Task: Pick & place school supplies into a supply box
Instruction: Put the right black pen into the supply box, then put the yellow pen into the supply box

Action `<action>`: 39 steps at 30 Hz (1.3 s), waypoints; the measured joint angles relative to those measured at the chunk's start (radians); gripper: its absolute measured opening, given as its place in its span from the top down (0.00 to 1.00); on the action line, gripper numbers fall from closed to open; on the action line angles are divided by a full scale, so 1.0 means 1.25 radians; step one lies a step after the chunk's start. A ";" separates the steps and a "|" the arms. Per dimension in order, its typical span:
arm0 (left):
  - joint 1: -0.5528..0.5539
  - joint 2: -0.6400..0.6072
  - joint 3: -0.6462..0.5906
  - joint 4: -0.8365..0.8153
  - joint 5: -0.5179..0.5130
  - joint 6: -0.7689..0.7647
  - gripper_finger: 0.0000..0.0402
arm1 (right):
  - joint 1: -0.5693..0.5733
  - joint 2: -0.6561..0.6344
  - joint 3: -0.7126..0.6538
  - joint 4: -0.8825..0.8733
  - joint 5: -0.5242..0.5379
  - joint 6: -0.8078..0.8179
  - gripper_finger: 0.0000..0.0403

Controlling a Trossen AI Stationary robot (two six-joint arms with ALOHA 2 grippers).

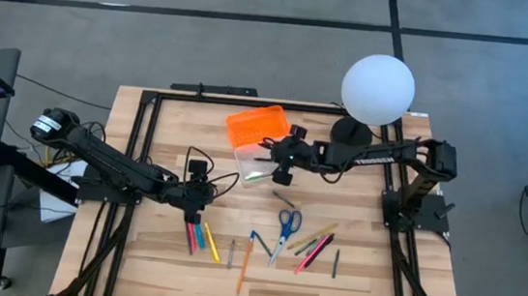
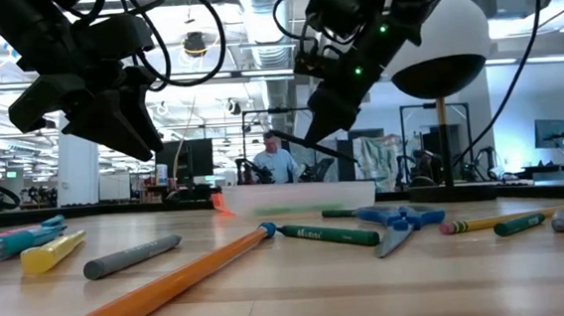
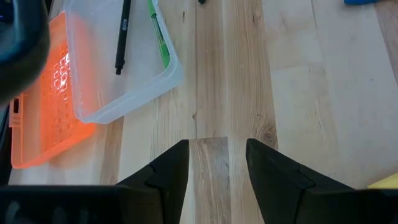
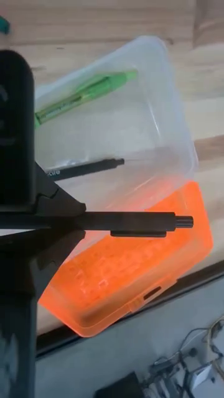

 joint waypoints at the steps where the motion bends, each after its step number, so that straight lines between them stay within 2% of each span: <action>1: 0.000 0.000 0.000 0.000 0.000 0.000 0.61 | -0.003 0.000 0.000 0.002 -0.001 0.003 0.98; 8: 0.000 0.000 0.000 0.000 0.000 0.000 0.61 | -0.004 0.000 0.000 0.018 -0.004 0.016 0.97; 13: 0.000 0.000 0.000 0.000 0.000 0.000 0.61 | -0.026 0.000 0.000 0.018 -0.007 0.055 0.89; 17: 0.000 0.000 0.000 0.000 0.000 0.000 0.61 | -0.047 0.000 0.000 0.018 -0.042 0.071 0.83; 24: 0.000 0.000 0.000 0.000 0.000 0.000 0.61 | -0.048 0.000 0.000 0.029 -0.066 0.057 0.78; 28: 0.000 0.000 0.000 0.000 0.010 0.000 0.61 | -0.021 -0.002 0.000 0.009 -0.065 0.013 0.77; 32: 0.000 0.000 0.000 -0.013 0.075 0.000 0.61 | 0.036 -0.006 -0.001 -0.023 -0.064 -0.054 0.77; 36: 0.000 0.000 0.000 -0.018 0.088 -0.015 0.61 | 0.090 -0.031 0.000 -0.077 -0.060 -0.047 0.77; 39: 0.000 0.000 0.000 -0.018 0.129 -0.023 0.61 | 0.133 -0.060 -0.001 -0.145 -0.057 -0.007 0.77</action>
